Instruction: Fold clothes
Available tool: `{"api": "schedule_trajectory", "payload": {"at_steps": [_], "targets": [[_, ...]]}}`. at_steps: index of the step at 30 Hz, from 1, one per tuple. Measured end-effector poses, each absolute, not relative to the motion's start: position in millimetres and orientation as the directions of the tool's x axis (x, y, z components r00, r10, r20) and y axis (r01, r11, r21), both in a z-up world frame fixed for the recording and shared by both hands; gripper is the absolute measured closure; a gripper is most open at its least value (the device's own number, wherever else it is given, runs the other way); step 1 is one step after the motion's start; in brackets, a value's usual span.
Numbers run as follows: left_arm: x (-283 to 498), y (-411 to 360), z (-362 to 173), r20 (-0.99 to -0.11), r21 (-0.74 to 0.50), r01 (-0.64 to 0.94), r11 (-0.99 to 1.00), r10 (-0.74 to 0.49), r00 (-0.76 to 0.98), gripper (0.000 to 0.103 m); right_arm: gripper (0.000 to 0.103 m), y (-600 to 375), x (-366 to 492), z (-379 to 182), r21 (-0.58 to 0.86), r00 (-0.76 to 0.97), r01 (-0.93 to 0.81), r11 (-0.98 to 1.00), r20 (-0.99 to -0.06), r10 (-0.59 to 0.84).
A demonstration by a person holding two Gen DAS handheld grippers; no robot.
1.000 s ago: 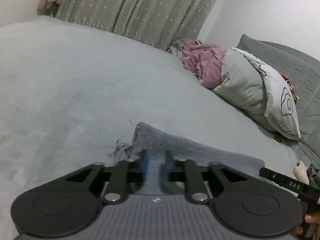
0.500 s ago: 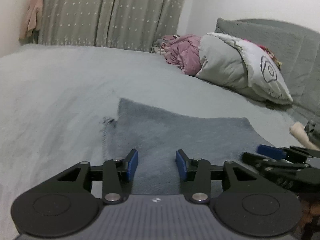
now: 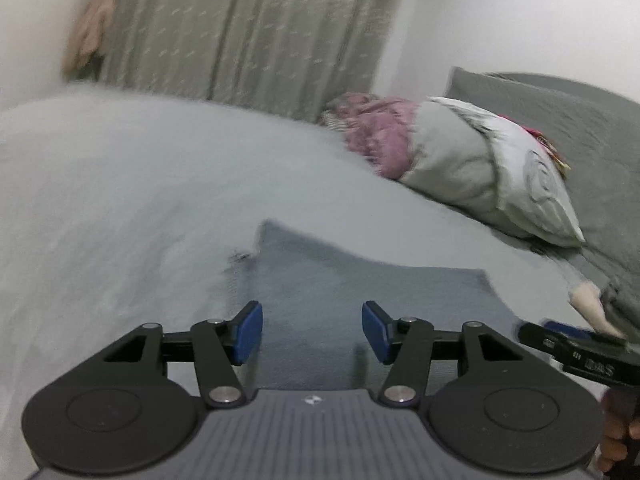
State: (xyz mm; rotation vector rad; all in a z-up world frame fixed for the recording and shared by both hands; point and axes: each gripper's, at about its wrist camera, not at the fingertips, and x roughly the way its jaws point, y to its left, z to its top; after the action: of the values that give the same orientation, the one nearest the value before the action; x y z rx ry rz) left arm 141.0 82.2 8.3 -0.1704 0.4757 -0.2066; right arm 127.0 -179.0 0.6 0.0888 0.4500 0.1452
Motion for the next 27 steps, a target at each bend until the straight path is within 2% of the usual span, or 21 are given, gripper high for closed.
{"api": "schedule_trajectory", "payload": {"at_steps": [4,9,14,19,22,24,27], "targets": [[153,54,3,-0.479,-0.167,0.177,0.97,-0.236,0.846,0.047,0.043,-153,133,2,0.137,0.88,-0.139,0.981,-0.438,0.186],[160,58,-17,-0.509,-0.108,0.117,0.987,-0.156,0.846,0.047,0.043,-145,138,-15,0.076,0.857,-0.122,0.99,-0.494,0.143],[160,84,-22,-0.532,-0.184,0.09,0.979,-0.176,0.828,0.044,0.043,-175,127,-21,0.097,0.859,-0.098,0.99,-0.495,0.133],[145,72,-9,-0.557,-0.138,0.048,0.989,-0.117,0.822,0.045,0.039,-187,117,-17,0.123,0.859,-0.032,0.992,-0.504,0.09],[136,61,-1,-0.597,-0.128,0.03,0.991,-0.101,0.796,0.04,0.034,-187,108,-13,0.139,0.854,-0.011,0.99,-0.513,0.081],[128,52,6,-0.629,-0.12,0.009,0.993,-0.083,0.773,0.034,0.022,-187,103,-11,0.137,0.849,0.001,0.991,-0.524,0.072],[115,39,17,-0.651,-0.087,-0.008,0.996,-0.051,0.757,0.024,0.011,-184,91,-5,0.115,0.841,0.018,0.993,-0.539,0.048]]}}
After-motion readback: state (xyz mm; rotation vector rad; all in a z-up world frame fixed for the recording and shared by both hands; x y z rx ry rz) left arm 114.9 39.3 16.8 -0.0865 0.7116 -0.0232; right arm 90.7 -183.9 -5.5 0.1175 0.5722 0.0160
